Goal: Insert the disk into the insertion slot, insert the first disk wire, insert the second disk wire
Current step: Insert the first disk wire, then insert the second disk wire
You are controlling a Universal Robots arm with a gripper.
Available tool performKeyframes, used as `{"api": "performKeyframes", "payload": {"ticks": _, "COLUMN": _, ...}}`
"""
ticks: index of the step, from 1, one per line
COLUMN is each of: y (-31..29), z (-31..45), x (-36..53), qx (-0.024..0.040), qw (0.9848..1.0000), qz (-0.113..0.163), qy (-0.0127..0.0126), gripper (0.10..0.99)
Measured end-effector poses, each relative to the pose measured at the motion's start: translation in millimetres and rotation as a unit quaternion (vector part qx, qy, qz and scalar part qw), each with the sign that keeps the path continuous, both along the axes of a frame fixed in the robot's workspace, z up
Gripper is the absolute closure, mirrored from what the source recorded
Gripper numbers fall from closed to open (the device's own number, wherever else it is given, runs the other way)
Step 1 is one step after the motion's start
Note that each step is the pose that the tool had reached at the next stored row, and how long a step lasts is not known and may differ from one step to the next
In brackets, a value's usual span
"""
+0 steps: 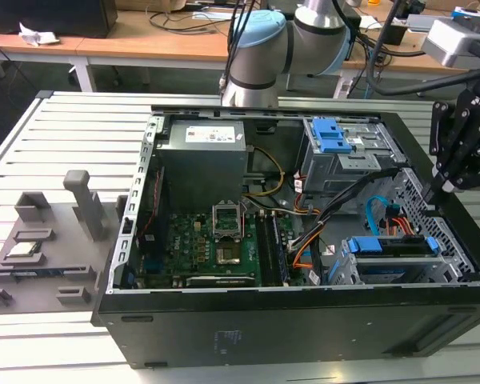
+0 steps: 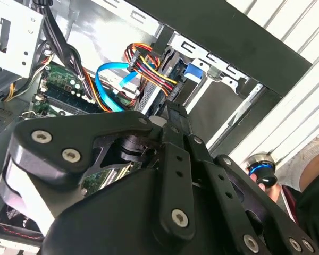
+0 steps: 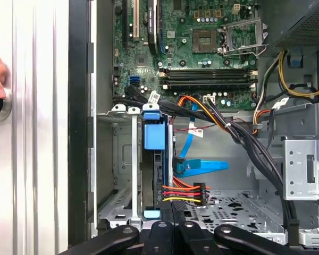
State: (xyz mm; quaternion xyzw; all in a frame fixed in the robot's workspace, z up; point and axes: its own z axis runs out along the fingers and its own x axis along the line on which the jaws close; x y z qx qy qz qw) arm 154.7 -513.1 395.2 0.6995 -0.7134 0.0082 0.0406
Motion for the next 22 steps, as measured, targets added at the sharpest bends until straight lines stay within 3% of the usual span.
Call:
{"api": "performKeyframes", "payload": {"ticks": 6, "y": 0.0, "z": 0.1, "x": 0.0, "qx": 0.0, "qw": 1.0, "qz": 0.0, "qy": 0.0, "gripper": 0.98}}
{"api": "performKeyframes", "payload": {"ticks": 7, "y": 0.0, "z": 0.2, "x": 0.0, "qx": 0.0, "qw": 1.0, "qz": 0.0, "qy": 0.0, "gripper": 0.918}}
{"api": "performKeyframes", "payload": {"ticks": 9, "y": 0.0, "z": 0.2, "x": 0.0, "qx": 0.0, "qw": 1.0, "qz": 0.0, "qy": 0.0, "gripper": 0.918}}
{"api": "performKeyframes", "payload": {"ticks": 10, "y": 0.0, "z": 0.2, "x": -0.1, "qx": 0.0, "qw": 1.0, "qz": 0.0, "qy": 0.0, "gripper": 0.847}}
{"api": "performKeyframes", "payload": {"ticks": 13, "y": 1.6, "z": -4.1, "x": -3.5, "qx": 0.0, "qw": 1.0, "qz": 0.0, "qy": 0.0, "gripper": 0.847}}
{"api": "performKeyframes", "payload": {"ticks": 16, "y": 5.5, "z": -14.8, "x": -17.5, "qx": -0.0002, "qw": 1.0, "qz": 0.0, "qy": 0.0, "gripper": 0.847}}
{"api": "performKeyframes", "payload": {"ticks": 20, "y": 5.8, "z": -20.6, "x": -33.7, "qx": -0.0007, "qw": 1.0, "qz": 0.0, "qy": 0.0, "gripper": 0.847}}
{"api": "performKeyframes", "payload": {"ticks": 22, "y": 5.8, "z": -22.1, "x": -37.7, "qx": -0.0015, "qw": 1.0, "qz": 0.0, "qy": 0.0, "gripper": 0.847}}
